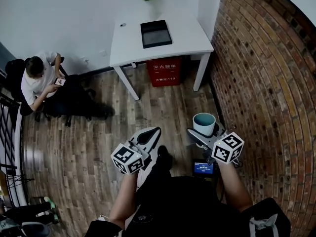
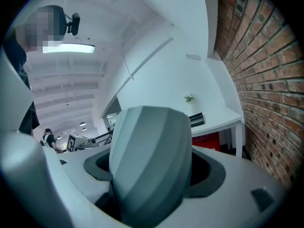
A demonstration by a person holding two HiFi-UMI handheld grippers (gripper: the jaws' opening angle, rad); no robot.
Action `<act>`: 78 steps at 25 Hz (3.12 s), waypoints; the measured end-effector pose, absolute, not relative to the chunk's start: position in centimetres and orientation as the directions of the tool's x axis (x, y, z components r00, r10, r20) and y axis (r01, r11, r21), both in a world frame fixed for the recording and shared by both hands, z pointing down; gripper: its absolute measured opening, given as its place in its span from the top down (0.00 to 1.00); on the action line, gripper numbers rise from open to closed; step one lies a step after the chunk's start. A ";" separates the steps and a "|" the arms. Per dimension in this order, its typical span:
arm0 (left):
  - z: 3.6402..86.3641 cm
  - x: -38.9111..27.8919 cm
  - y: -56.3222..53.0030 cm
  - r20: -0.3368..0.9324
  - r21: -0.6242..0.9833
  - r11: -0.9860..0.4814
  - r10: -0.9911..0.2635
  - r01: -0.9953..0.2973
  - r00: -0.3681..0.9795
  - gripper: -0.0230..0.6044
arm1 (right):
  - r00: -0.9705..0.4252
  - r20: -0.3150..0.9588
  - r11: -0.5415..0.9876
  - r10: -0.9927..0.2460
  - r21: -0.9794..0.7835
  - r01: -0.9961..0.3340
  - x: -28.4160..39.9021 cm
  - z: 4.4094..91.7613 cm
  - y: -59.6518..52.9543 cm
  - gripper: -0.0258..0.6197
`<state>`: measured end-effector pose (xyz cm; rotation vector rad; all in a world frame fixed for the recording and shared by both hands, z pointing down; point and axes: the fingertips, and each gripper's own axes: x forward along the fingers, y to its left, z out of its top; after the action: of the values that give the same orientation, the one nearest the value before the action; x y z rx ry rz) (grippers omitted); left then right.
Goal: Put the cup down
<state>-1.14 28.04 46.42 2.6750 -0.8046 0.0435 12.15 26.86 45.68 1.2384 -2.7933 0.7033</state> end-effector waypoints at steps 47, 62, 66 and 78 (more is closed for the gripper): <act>47.1 1.9 -29.4 0.181 0.306 -0.770 -0.530 -0.560 0.828 0.95 | -0.791 0.159 0.667 -0.591 -0.455 -0.590 9.4 46.5 -34.3 0.33; 47.4 -2.1 -33.8 0.168 0.348 -0.784 -0.487 -0.514 0.857 0.95 | -0.753 0.180 0.614 -0.633 -0.475 -0.630 5.7 46.6 -37.8 0.33; 46.6 -2.5 -34.1 0.155 0.336 -0.803 -0.469 -0.493 0.869 0.95 | -0.746 0.178 0.615 -0.642 -0.461 -0.639 5.2 45.8 -37.8 0.33; 46.3 -3.0 -34.4 0.143 0.324 -0.800 -0.486 -0.505 0.862 0.95 | -0.754 0.163 0.625 -0.636 -0.464 -0.628 4.7 45.5 -38.1 0.33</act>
<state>-2.96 -34.41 46.34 2.6823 -0.7389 0.0737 4.74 -38.11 45.53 1.1068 -2.8466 0.8026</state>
